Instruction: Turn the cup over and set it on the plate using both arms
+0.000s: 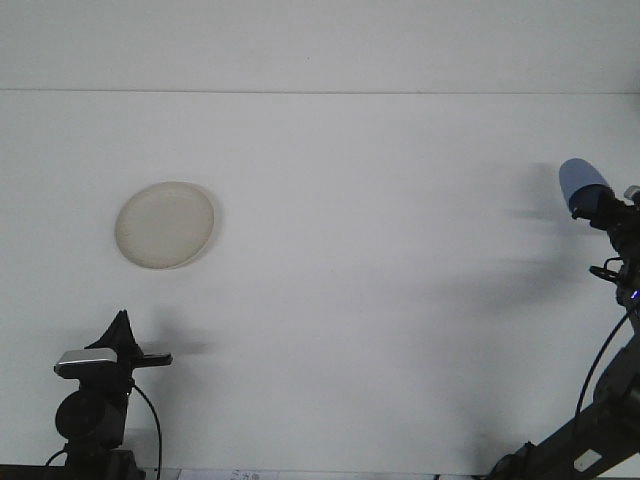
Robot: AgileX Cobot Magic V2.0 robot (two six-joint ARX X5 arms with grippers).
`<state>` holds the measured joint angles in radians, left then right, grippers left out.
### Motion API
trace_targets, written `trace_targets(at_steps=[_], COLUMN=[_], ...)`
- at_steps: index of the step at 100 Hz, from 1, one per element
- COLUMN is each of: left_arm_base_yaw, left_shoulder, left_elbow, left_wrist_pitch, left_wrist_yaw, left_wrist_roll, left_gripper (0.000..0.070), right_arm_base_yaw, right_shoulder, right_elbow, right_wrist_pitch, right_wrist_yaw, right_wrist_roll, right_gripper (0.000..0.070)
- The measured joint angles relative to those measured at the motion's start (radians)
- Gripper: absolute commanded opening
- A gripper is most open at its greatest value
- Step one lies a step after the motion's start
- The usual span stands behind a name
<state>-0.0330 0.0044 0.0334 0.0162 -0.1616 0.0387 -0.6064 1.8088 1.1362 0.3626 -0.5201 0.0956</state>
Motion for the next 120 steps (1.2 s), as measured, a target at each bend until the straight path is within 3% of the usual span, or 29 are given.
trace_targets(at_steps=[11,30,53,71,98,120], left_arm_base_yaw=[0.000,0.000,0.000,0.000,0.000,0.000], left_shoulder=[0.000,0.000,0.000,0.000,0.000,0.000], left_elbow=[0.000,0.000,0.000,0.000,0.000,0.000], left_wrist_pitch=[0.000,0.000,0.000,0.000,0.000,0.000], left_wrist_yaw=[0.000,0.000,0.000,0.000,0.000,0.000], left_wrist_roll=[0.000,0.000,0.000,0.000,0.000,0.000], left_gripper=[0.0016,0.0016,0.0016,0.0016,0.0016,0.0016], right_arm_base_yaw=[0.021,0.146,0.404,0.699,1.107,1.313], right_shoulder=[-0.169,-0.447,-0.700,-0.665,-0.522,-0.349], right_elbow=[0.000,0.003,0.040,0.184,0.249,0.249], right_wrist_pitch=[-0.159,-0.526,-0.906,-1.234,-1.496,-1.538], right_wrist_yaw=[0.022,0.149,0.161,0.192,0.391,0.400], right_wrist_roll=[0.046,0.088,0.084,0.033,-0.022,-0.030], right_gripper=[0.0002,0.0002,0.0002,0.0002,0.0002,0.0002])
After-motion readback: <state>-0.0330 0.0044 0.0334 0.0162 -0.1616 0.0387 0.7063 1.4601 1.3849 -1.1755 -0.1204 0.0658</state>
